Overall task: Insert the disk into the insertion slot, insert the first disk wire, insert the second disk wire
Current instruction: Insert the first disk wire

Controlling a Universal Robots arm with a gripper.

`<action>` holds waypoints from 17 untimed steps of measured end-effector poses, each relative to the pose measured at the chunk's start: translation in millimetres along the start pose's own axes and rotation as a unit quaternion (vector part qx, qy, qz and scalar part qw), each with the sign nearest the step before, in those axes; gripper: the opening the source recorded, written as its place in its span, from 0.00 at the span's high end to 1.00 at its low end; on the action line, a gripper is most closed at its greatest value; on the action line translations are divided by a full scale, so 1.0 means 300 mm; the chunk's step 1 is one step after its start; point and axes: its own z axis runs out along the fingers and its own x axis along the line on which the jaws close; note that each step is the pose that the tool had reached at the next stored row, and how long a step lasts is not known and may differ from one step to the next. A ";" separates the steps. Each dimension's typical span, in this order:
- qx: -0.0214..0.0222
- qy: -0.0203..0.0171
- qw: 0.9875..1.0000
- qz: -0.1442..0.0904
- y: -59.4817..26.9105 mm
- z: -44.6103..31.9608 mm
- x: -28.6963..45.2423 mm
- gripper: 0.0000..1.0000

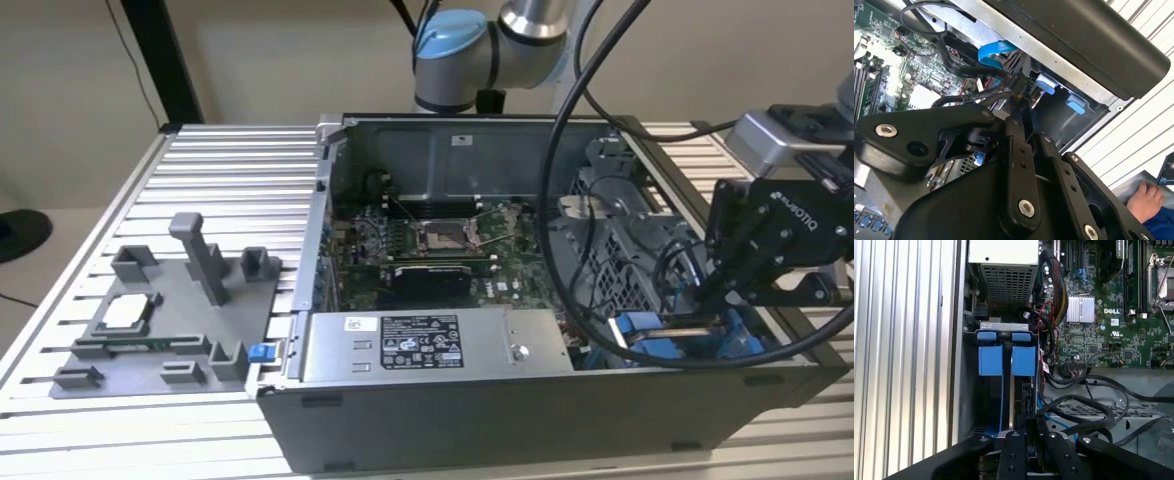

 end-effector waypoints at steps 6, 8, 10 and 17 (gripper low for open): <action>0.000 0.000 1.000 -0.001 0.001 0.001 0.006 1.00; 0.000 0.000 1.000 -0.002 0.001 0.002 0.006 1.00; 0.000 0.000 1.000 -0.002 0.001 0.003 0.007 1.00; 0.000 0.000 1.000 -0.002 0.001 0.007 0.007 1.00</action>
